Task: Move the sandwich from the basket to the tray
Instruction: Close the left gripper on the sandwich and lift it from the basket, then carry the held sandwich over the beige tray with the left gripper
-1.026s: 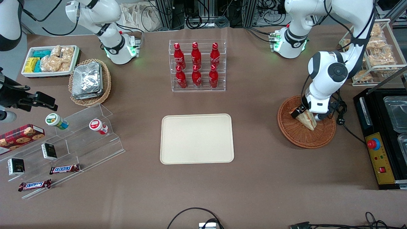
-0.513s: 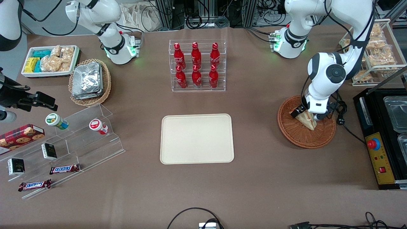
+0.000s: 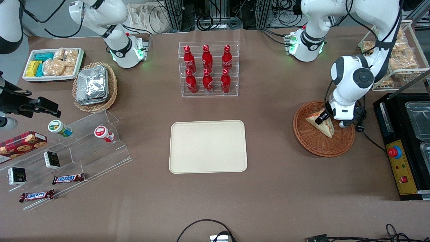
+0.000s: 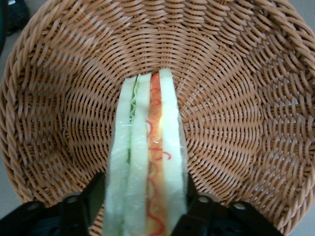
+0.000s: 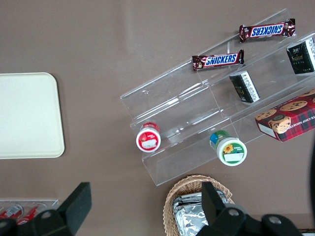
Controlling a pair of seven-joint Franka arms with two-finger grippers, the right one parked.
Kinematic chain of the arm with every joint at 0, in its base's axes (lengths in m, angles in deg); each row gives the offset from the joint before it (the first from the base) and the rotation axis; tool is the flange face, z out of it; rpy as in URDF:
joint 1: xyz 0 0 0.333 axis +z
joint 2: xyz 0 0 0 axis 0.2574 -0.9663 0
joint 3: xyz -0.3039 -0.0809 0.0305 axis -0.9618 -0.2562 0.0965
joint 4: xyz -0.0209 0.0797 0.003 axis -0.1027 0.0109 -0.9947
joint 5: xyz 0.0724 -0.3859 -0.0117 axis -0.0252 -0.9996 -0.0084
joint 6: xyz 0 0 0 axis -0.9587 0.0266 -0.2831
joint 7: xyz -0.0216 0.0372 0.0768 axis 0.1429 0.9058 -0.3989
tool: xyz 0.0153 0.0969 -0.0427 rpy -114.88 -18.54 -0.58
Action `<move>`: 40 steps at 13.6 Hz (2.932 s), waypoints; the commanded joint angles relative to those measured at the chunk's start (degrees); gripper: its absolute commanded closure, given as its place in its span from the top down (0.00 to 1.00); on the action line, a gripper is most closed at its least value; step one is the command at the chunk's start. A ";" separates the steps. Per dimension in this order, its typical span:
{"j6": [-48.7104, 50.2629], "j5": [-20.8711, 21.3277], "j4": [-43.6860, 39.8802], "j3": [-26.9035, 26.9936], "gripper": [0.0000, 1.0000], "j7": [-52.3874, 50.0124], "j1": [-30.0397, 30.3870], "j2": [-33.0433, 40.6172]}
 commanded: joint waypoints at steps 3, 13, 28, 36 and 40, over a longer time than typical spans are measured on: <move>-1.59 1.34 0.67 -0.18 0.01 -1.00 0.14 0.37; 11.94 1.52 -4.51 -0.88 0.03 17.08 -0.56 9.85; 35.05 3.54 -24.54 -12.03 0.06 34.69 -0.74 9.25; 37.43 3.72 -35.53 -21.87 0.07 26.18 -0.74 -0.67; 37.17 4.42 -41.06 -26.19 0.07 19.75 -1.44 -6.21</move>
